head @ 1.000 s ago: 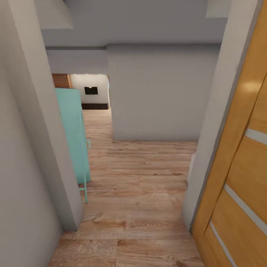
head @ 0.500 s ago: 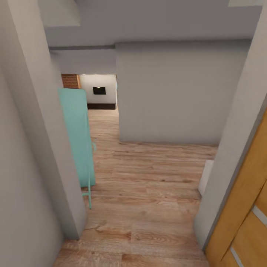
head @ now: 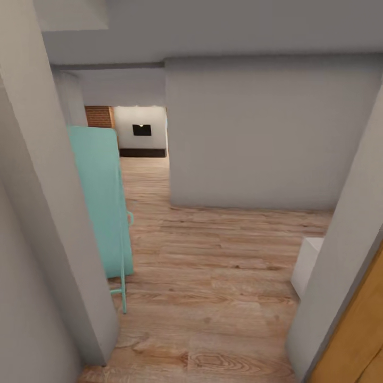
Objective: Move the two storage containers from the living room to the garage. In the garage, place one container on the floor and stack the other container on top of it (either order is fine).
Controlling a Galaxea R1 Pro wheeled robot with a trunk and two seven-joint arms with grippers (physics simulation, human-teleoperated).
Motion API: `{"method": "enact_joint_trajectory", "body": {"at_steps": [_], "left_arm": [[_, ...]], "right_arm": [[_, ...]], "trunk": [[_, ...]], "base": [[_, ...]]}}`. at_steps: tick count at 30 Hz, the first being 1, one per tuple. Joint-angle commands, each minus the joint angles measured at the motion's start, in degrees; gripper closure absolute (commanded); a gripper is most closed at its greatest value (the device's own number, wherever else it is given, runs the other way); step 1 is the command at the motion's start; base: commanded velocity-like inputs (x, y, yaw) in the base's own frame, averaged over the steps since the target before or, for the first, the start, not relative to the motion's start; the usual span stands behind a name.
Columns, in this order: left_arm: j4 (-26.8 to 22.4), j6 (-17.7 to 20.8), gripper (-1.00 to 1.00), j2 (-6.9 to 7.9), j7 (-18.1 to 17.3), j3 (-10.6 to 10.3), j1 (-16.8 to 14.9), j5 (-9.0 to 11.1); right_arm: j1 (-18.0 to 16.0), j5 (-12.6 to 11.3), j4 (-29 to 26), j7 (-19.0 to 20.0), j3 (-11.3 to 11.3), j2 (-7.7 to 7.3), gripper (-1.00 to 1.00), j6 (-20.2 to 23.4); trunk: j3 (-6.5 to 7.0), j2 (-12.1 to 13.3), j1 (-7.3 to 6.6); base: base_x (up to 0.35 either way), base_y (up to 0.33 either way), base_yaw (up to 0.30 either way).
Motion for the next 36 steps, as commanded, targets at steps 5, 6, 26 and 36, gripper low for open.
{"method": "enact_joint_trajectory", "body": {"at_steps": [5,6,26,36], "left_arm": [[0.0,-0.3,-1.00,-0.01,0.1,-0.5,0.0,0.4],[0.0,-0.3,-1.00,-0.01,0.1,-0.5,0.0,0.4],[0.0,-0.5,-1.00,0.01,0.1,-0.5,0.0,0.4],[0.0,-0.5,-1.00,-0.01,0.1,-0.5,0.0,0.4]], "right_arm": [[-0.1,-0.4,0.2,0.0,0.5,0.02,-1.00,-0.3],[-0.1,-0.3,0.2,0.0,0.5,0.02,-1.00,-0.4],[-0.1,-1.3,0.0,0.5,-0.4,0.29,-1.00,1.2],[-0.1,-0.5,0.0,0.0,0.1,0.29,-1.00,1.3]], "trunk": [[-0.07,0.0,0.04],[-0.07,0.0,0.04],[-0.07,0.0,0.04],[-0.07,0.0,0.04]], "base": [[0.322,0.000,0.000],[0.322,0.000,0.000],[0.322,0.000,0.000],[0.322,0.000,0.000]]}}
